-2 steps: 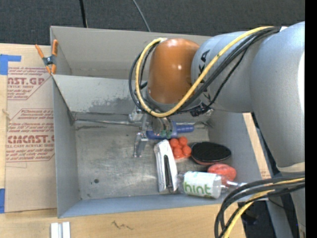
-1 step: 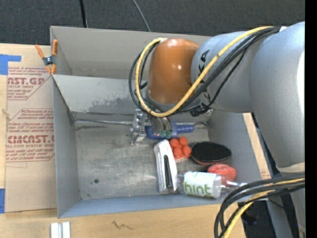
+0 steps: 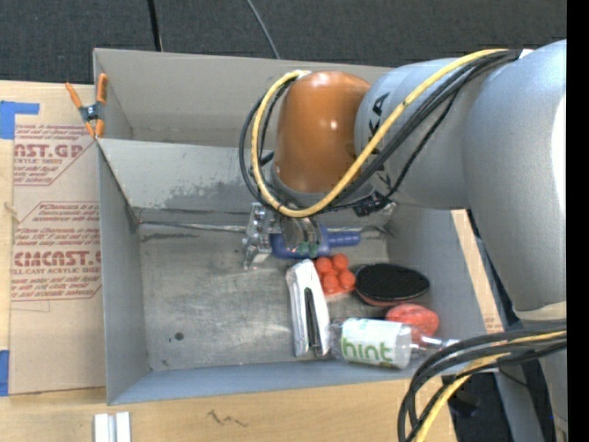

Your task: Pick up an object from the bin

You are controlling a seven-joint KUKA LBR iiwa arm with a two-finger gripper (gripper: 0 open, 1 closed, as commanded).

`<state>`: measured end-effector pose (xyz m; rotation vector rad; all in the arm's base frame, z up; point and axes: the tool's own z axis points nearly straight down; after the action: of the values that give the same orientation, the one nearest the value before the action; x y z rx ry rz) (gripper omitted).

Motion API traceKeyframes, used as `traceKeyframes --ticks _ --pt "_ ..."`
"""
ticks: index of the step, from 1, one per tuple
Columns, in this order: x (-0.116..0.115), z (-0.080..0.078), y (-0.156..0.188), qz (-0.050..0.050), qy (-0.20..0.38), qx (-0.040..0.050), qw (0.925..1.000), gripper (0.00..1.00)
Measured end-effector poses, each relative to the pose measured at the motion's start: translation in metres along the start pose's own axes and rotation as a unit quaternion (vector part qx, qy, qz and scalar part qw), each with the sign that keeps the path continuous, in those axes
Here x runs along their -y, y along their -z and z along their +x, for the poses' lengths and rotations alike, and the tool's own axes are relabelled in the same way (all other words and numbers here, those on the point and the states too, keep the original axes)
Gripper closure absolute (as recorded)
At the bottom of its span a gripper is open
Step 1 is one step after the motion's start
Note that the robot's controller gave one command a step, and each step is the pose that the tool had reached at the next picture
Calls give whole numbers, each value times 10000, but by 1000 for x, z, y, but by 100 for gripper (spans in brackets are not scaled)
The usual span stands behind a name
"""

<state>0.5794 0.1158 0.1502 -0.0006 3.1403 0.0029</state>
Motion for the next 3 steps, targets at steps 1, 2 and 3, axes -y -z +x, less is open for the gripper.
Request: traceKeyframes --ticks 1,2,3 --pt "15 2 6 -3 631 -10 9980 100" --pt "40 18 12 29 1650 -4 9863 100" --pt "20 19 21 -1 1872 -1 9823 100"
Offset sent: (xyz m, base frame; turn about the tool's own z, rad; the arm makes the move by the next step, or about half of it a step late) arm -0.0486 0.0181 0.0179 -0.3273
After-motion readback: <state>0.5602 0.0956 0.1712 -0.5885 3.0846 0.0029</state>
